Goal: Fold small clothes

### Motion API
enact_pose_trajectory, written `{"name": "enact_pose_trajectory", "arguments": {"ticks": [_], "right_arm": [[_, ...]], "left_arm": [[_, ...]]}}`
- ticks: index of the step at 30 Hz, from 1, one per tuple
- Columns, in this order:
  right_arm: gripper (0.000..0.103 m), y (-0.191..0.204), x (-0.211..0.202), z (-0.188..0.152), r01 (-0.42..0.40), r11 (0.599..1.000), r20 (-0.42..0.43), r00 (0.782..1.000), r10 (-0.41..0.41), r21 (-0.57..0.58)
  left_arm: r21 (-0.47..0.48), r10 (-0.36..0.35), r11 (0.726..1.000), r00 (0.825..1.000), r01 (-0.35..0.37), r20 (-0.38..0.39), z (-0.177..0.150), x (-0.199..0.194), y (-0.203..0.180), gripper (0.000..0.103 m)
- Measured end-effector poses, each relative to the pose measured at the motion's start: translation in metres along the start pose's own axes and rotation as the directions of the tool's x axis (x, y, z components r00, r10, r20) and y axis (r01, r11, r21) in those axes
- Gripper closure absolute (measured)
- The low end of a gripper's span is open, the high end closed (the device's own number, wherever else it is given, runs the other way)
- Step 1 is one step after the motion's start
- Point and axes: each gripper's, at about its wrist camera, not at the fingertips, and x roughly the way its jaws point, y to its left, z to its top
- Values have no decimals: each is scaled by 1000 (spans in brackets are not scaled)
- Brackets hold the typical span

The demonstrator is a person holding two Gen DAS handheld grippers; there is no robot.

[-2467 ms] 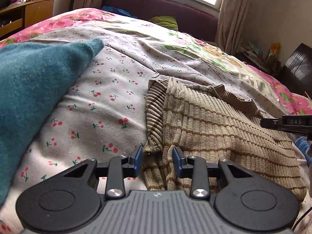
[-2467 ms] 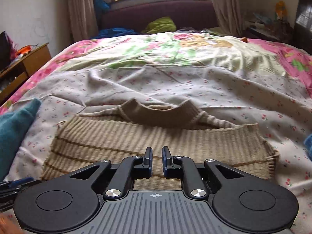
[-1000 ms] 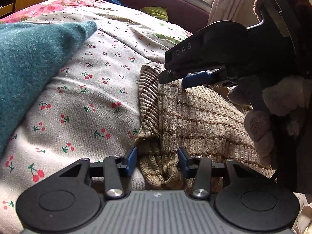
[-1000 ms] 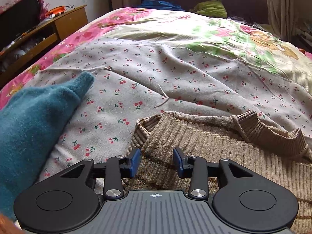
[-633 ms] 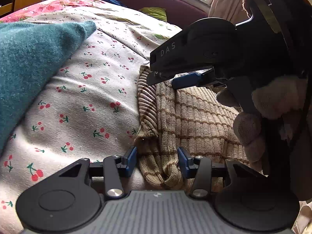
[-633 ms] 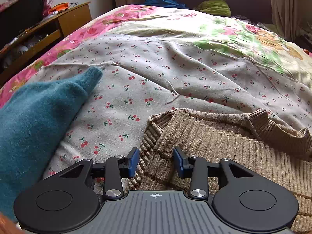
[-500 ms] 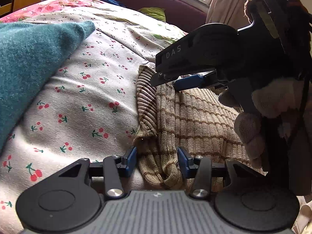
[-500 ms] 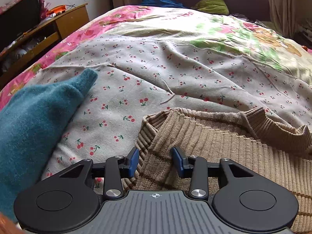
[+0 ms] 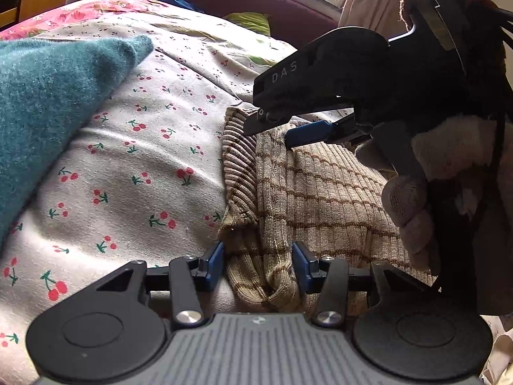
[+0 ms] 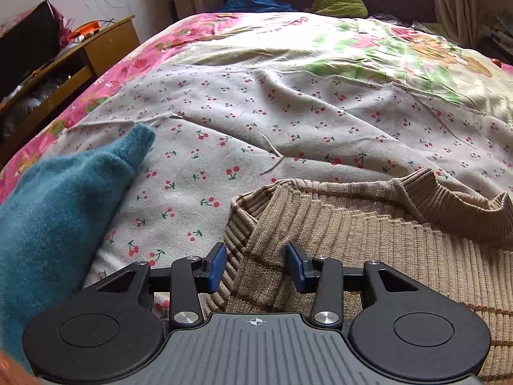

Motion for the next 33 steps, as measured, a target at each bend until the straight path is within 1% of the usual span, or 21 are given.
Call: {"name": "enact_pose_trajectory", "arguments": {"ticks": [5,9,13,16,18,20,21,22,25,29,33], "right_arm": [[61,6,6,4,27,999,-18,999,-28,-23],[55,16,14,9,45,997,-36,998,-47,-62],[50,32,24,9,72,988,-48,996,-79,-134],[50,43,34,5,113,969,-61,990,-129,-219],[50,45,39,2,125,958,-68,987,-147,-257],[52,47,40,1,133,951,-66,985,-158,-280],[56,47,40,1,139,947,-64,984,-164,-289],[63,47,39,0,150,943,-59,983,-175,-299],[71,43,36,0,147,943,-52,984,-170,-298],[74,39,32,1,137,950,-52,986,-158,-280],[79,38,31,2,133,956,-53,987,-152,-261]], "left_arm": [[13,-1,1000,1000,1,4,-1,-1,-3,47],[20,-23,1000,1000,22,6,-2,-3,-5,47],[19,-34,999,999,34,4,-2,-3,-4,47],[3,-45,999,999,45,0,-1,-2,-3,47],[3,-46,999,999,46,-2,-1,-1,-2,47],[6,-44,999,999,44,-2,-1,-1,-2,47],[7,-43,999,999,43,-2,-1,0,-2,47],[9,-41,999,999,41,-4,-1,1,-2,47],[22,-33,999,999,33,-2,-2,2,-4,47],[36,-27,999,1000,27,1,-2,4,-8,46],[30,-33,999,999,33,2,-2,4,-7,47]]}}
